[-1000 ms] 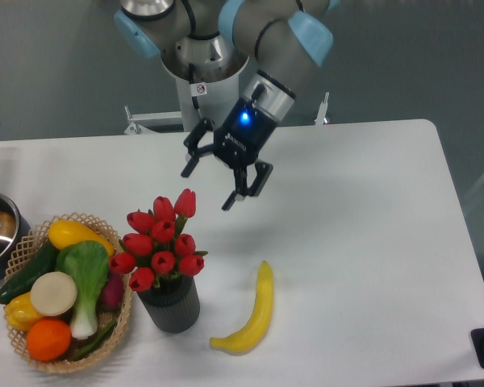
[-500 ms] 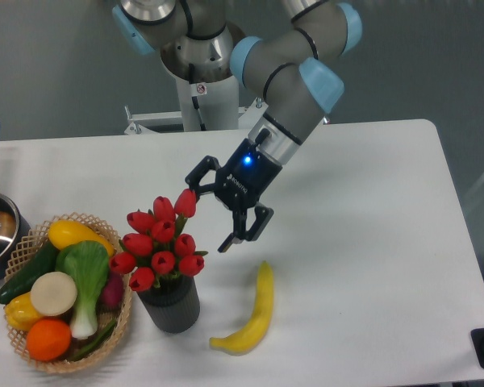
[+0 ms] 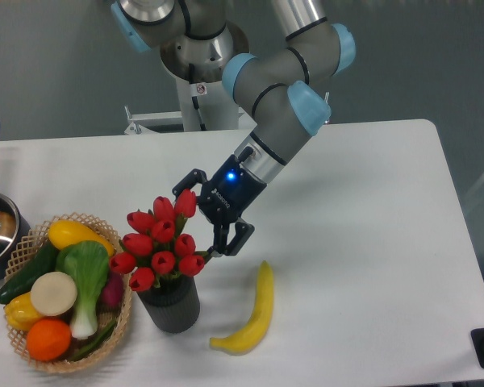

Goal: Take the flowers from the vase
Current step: 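Lower the open gripper around the tulip stems above the black vase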

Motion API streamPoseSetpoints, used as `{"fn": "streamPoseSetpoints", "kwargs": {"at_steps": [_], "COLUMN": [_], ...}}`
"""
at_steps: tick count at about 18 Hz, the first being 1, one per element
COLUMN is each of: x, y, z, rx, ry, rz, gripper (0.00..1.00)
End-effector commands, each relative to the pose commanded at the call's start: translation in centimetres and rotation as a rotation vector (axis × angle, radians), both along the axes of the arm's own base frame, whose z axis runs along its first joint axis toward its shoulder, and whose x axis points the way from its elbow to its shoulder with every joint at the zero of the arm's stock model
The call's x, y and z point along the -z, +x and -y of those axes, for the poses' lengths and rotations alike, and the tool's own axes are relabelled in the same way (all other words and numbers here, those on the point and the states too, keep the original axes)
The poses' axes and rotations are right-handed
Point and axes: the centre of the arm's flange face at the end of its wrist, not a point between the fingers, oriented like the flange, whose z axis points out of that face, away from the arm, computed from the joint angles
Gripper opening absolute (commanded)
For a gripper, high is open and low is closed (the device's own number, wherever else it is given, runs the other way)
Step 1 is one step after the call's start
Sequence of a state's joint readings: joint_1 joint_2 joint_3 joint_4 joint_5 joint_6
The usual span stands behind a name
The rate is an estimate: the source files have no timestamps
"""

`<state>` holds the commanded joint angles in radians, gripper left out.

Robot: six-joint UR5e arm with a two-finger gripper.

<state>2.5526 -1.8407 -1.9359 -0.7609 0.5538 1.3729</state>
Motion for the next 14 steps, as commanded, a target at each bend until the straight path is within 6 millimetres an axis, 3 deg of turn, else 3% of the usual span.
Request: {"fn": "streamPoseSetpoints", "kwargs": {"at_steps": [11, 14], "x": [-1.5, -0.9], "y": [-1.0, -0.1], "z": [-1.9, -3.0], "rx": [-0.042, -0.024], "ry": [-0.022, -0.033], "rz": [0.054, 0.067], "gripper": [1.0, 1.0]}}
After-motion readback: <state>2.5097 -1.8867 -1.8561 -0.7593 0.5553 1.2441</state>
